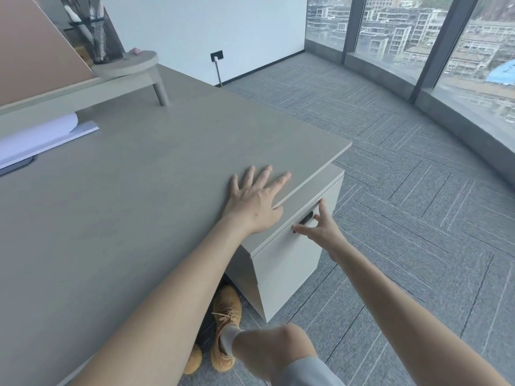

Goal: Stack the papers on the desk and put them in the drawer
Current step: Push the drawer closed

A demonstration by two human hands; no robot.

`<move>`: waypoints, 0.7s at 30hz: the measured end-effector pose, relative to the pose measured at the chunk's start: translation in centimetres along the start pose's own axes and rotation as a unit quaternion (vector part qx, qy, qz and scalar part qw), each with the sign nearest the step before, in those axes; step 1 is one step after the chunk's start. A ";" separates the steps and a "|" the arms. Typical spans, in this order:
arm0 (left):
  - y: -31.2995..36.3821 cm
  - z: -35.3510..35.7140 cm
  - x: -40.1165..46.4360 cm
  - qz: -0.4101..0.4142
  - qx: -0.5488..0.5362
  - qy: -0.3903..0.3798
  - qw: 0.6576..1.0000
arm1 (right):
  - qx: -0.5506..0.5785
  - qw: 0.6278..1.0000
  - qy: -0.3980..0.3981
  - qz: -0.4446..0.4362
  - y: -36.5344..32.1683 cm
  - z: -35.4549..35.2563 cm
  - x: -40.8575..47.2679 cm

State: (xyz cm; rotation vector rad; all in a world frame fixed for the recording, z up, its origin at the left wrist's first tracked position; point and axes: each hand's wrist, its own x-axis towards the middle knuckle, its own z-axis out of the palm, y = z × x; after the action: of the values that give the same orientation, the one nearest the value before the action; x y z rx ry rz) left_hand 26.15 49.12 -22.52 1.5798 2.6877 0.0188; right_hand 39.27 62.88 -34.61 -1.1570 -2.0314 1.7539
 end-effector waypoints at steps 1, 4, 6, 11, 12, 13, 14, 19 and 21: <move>0.0 0.0 0.0 -0.001 0.001 0.000 1.000 | -0.007 1.000 0.001 0.001 -0.1 0.0 0.0; 0.1 0.1 0.0 -0.002 0.006 0.000 1.000 | -0.028 1.000 0.010 0.009 -0.3 0.2 0.2; 0.1 0.1 0.1 -0.003 0.007 -0.001 1.000 | -0.038 0.999 0.015 0.009 -0.7 0.4 0.2; 0.3 -0.1 -0.1 -0.006 0.011 -0.011 1.000 | -0.064 0.998 0.015 0.007 -1.1 0.4 0.1; 0.3 -0.1 -0.1 -0.007 0.011 -0.010 1.000 | -0.074 0.997 0.014 0.006 -1.2 0.4 0.1; 0.3 -0.2 -0.2 -0.007 0.010 -0.009 1.000 | -0.091 0.996 0.013 0.003 -1.2 0.3 0.0; 0.3 -0.3 -0.2 -0.007 0.009 -0.008 1.000 | -0.111 0.994 0.009 -0.004 -1.4 0.2 -0.1; 0.3 -0.3 -0.3 -0.007 -0.002 -0.001 1.000 | -0.225 0.974 0.020 -0.024 -2.9 0.5 -0.9; 0.3 -0.3 -0.5 -0.002 -0.011 0.007 1.000 | -0.242 0.969 0.039 -0.032 -3.2 0.8 -1.1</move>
State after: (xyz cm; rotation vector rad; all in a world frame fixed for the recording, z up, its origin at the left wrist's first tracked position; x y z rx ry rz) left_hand 26.63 48.79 -22.21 1.5738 2.6916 0.0576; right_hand 38.16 61.62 -31.56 -1.2390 -2.4938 1.1883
